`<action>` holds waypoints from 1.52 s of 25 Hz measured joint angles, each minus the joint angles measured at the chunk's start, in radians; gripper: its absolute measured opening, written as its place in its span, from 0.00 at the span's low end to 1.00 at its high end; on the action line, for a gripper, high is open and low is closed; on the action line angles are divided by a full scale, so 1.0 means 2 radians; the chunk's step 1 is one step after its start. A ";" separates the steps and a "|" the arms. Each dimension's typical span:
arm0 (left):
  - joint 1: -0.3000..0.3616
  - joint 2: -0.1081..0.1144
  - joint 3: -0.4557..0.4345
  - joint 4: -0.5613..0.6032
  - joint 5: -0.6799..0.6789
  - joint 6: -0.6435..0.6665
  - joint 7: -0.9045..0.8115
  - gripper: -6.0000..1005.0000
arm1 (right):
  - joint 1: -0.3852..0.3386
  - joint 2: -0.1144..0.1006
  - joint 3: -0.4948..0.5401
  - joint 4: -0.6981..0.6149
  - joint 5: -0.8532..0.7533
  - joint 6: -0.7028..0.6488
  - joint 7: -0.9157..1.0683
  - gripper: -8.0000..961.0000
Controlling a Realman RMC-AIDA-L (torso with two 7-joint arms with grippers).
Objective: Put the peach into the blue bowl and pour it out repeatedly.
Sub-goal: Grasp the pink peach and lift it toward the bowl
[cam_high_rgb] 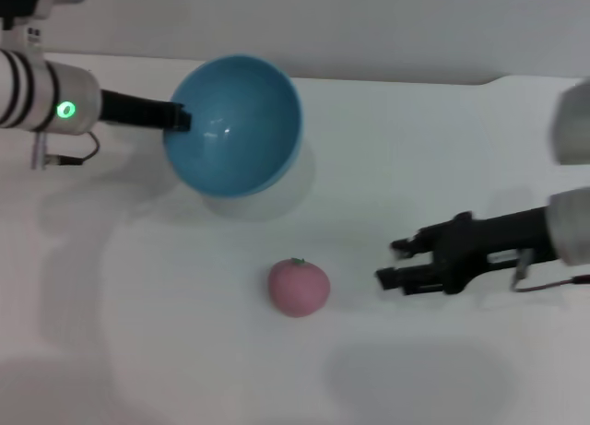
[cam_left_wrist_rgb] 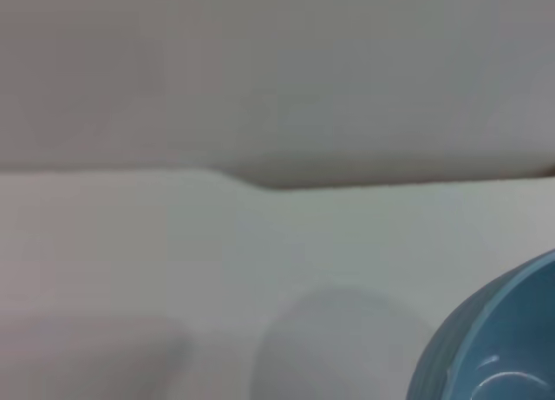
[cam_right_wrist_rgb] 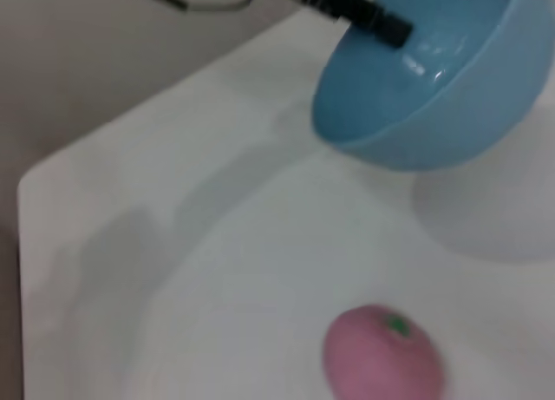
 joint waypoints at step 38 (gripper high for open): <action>0.001 -0.002 -0.055 0.011 0.066 0.065 -0.030 0.01 | 0.038 0.004 -0.380 0.049 0.185 0.333 -0.002 0.44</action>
